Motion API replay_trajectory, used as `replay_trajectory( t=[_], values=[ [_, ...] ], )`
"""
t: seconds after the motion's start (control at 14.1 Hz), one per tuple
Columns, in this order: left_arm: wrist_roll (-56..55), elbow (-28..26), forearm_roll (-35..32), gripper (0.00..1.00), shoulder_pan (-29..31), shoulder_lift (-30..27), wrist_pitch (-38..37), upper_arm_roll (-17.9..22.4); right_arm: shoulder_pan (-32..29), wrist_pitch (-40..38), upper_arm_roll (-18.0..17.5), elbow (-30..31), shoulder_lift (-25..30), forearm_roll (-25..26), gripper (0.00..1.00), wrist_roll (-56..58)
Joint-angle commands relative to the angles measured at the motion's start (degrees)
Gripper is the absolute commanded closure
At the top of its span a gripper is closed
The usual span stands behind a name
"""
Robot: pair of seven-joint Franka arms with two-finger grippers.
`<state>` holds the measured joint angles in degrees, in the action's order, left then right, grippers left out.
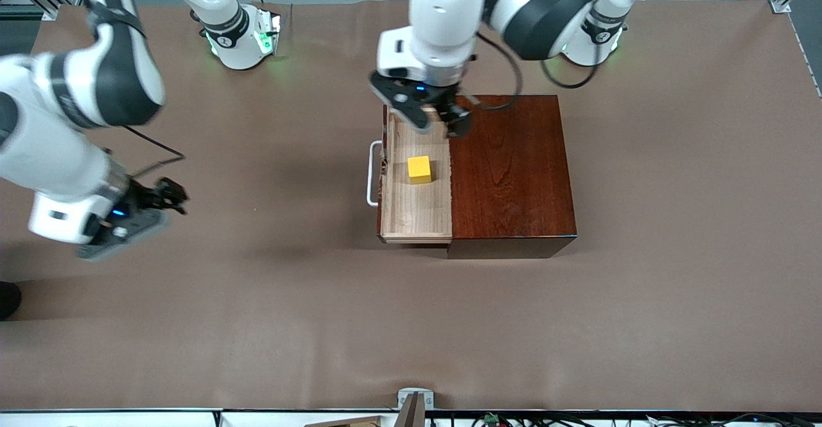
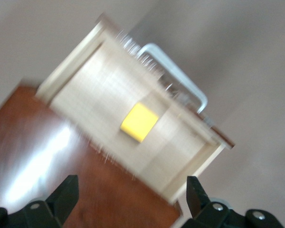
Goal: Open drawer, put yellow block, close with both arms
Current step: 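Withdraw the right gripper while the left gripper reaches the drawer front, then push the drawer shut into the box with the left gripper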
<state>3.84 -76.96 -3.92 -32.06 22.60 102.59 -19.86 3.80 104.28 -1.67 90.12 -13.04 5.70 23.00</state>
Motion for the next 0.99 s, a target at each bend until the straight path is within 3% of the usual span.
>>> replay_trajectory(
  t=[0.0, 0.28, 0.57, 0.92],
  values=[
    [12.47, 3.48, -0.74, 0.0, -2.56, 4.98, 5.13, -0.09, -0.11, -3.72, 1.75, 3.3, 6.35, -1.73, 0.0, -2.6],
    [28.12, 4.27, 0.14, 0.0, -4.76, 11.4, 14.73, -0.7, -1.42, -11.19, 2.46, 3.22, 11.28, -4.29, 0.0, -10.07],
    [29.47, 4.63, 1.02, 0.0, -5.64, 17.02, 22.55, -0.8, -3.71, -16.64, 2.11, 3.3, 15.05, -6.93, 0.0, -13.94],
    [32.62, 4.45, 0.67, 0.0, -5.55, 20.9, 23.61, 1.13, -3.71, -20.87, 1.76, 2.6, 16.73, -6.93, 0.0, -23.17]
  ],
)
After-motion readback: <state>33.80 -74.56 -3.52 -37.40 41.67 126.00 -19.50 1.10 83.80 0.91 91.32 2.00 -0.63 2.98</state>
